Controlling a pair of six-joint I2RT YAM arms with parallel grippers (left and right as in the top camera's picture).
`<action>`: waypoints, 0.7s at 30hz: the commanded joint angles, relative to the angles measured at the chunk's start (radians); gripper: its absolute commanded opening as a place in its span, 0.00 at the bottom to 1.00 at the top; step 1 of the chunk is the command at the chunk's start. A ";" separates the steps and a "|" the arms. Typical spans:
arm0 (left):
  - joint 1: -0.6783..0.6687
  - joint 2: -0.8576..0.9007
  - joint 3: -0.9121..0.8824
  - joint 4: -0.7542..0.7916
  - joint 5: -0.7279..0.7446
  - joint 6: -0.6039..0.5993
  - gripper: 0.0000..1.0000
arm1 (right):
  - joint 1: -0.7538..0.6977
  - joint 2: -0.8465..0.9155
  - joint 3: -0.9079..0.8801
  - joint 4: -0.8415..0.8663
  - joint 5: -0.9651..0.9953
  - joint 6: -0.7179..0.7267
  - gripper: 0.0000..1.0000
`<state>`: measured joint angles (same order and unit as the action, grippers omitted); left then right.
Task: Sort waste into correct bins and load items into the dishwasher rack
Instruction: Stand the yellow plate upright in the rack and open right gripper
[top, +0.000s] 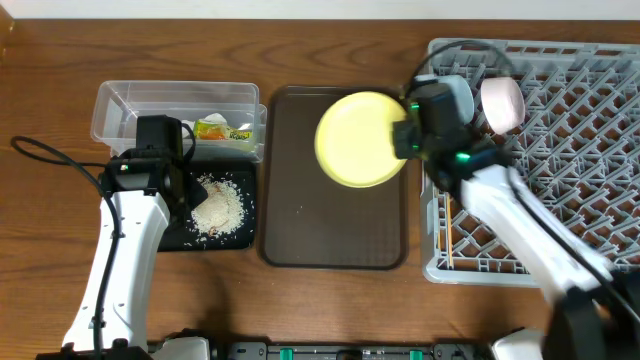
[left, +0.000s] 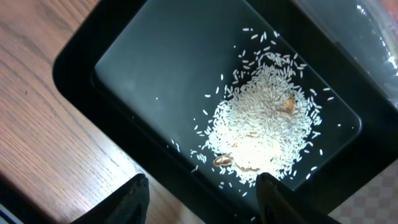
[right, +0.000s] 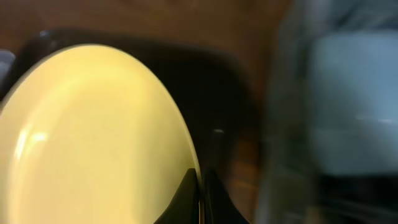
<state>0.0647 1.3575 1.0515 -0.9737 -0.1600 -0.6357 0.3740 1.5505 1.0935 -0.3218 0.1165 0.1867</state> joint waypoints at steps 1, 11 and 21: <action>0.004 -0.011 0.003 -0.004 -0.005 -0.010 0.58 | -0.056 -0.131 0.005 -0.051 0.093 -0.108 0.01; 0.004 -0.011 0.003 0.003 -0.005 -0.010 0.58 | -0.203 -0.337 0.005 -0.206 0.518 -0.309 0.01; 0.004 -0.011 0.003 0.003 -0.005 -0.010 0.58 | -0.230 -0.281 0.005 -0.284 0.730 -0.403 0.01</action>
<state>0.0647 1.3575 1.0515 -0.9688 -0.1600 -0.6357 0.1501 1.2480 1.0935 -0.6003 0.7494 -0.1673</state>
